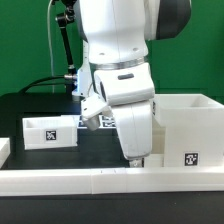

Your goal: Assemble drawer

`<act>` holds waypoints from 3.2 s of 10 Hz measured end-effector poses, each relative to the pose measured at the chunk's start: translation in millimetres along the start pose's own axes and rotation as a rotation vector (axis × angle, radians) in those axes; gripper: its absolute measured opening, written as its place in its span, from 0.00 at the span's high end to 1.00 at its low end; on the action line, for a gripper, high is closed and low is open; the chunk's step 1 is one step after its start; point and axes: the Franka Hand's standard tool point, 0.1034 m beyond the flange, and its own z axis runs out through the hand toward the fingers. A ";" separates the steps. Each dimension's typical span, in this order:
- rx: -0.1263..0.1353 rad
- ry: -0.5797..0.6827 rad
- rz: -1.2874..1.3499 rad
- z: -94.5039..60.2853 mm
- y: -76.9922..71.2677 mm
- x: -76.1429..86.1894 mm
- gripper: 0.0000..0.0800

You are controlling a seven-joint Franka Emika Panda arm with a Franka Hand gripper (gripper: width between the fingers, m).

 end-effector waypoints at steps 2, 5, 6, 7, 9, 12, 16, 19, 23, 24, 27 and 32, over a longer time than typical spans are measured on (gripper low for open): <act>0.001 0.001 0.003 0.8 -0.5 -0.4 0.19; 0.006 0.006 0.008 2.8 0.3 15.0 0.19; 0.005 0.008 0.014 2.6 1.2 20.7 0.19; 0.004 0.006 0.018 2.5 1.7 26.2 0.19; 0.005 -0.006 0.016 2.1 1.7 25.0 0.19; 0.002 -0.009 0.030 -4.1 -0.3 -12.6 0.19; 0.004 -0.012 0.086 -17.0 -21.3 -49.4 0.19; -0.001 -0.030 0.117 -33.4 -52.2 -63.2 0.19; -0.009 -0.034 0.160 -35.0 -69.6 -71.6 0.19; -0.009 -0.033 0.241 -34.6 -70.1 -71.4 0.19; -0.012 -0.031 0.432 -34.1 -70.3 -70.9 0.19; -0.135 -0.001 0.874 -49.7 -103.4 -94.6 0.19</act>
Offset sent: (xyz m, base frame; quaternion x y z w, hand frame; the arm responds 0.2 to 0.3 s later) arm 0.0083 0.0291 0.0036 -0.0001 0.0079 0.0071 0.9999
